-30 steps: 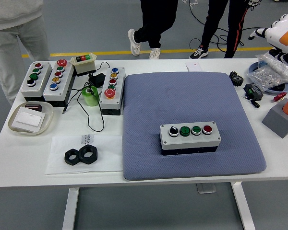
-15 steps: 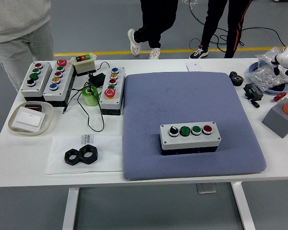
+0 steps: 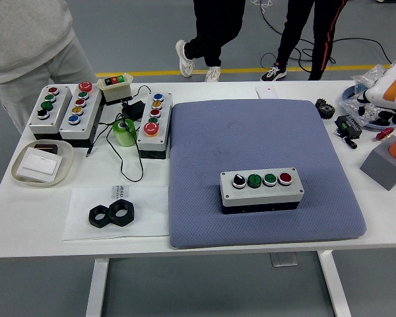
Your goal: Pick up the button,place it on the desk,press the button,press the button
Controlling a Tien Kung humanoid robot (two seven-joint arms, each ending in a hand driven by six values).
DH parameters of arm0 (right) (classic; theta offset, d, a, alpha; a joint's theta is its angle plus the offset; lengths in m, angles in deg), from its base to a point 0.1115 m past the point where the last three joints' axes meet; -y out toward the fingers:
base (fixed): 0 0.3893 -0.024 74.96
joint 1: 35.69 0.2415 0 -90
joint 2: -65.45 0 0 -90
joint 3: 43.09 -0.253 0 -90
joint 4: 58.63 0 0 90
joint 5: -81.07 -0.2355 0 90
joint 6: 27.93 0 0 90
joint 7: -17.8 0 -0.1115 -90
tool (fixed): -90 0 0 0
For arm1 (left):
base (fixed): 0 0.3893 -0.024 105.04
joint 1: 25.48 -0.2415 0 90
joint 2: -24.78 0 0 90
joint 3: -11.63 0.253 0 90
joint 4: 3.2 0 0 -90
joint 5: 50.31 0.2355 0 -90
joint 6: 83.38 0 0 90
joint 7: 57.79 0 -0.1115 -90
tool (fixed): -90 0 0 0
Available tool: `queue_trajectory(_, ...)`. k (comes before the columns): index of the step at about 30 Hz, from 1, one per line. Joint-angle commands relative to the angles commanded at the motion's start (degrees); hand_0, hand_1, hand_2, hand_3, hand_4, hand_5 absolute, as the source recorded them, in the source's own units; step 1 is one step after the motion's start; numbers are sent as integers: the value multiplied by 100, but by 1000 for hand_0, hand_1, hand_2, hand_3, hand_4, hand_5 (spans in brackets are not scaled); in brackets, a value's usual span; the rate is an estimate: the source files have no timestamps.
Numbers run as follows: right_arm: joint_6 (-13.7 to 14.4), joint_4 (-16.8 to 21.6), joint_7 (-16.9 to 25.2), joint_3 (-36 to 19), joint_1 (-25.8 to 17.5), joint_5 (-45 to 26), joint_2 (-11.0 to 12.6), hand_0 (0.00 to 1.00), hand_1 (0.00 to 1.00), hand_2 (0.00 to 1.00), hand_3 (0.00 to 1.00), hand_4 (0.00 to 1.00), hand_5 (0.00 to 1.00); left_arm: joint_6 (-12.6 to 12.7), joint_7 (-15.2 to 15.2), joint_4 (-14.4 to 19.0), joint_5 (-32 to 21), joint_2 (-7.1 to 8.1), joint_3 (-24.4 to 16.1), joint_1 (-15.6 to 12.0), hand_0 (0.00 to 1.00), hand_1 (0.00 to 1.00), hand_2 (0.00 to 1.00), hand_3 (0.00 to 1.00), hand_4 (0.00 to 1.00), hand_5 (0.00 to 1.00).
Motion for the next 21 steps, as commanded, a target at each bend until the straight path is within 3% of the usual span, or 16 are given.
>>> queue_trajectory(6, 0, 139, 18, 93, -149, 15, -382, 263, 85, 103, 732, 420, 2, 3, -7, 0, -12, 9, 7, 11, 744, 912, 982, 943, 611, 998)
queue_trajectory(11, 0, 163, 48, 143, -204, 12, -561, 261, 83, 101, 745, 419, 2, 12, -14, 0, -62, 20, 43, 19, 744, 912, 983, 943, 611, 998)
queue_trajectory(21, 0, -108, -40, 206, -506, 66, -995, 259, 82, 100, 748, 417, 2, 15, -30, 0, -81, 25, 92, 66, 742, 912, 983, 944, 611, 998)
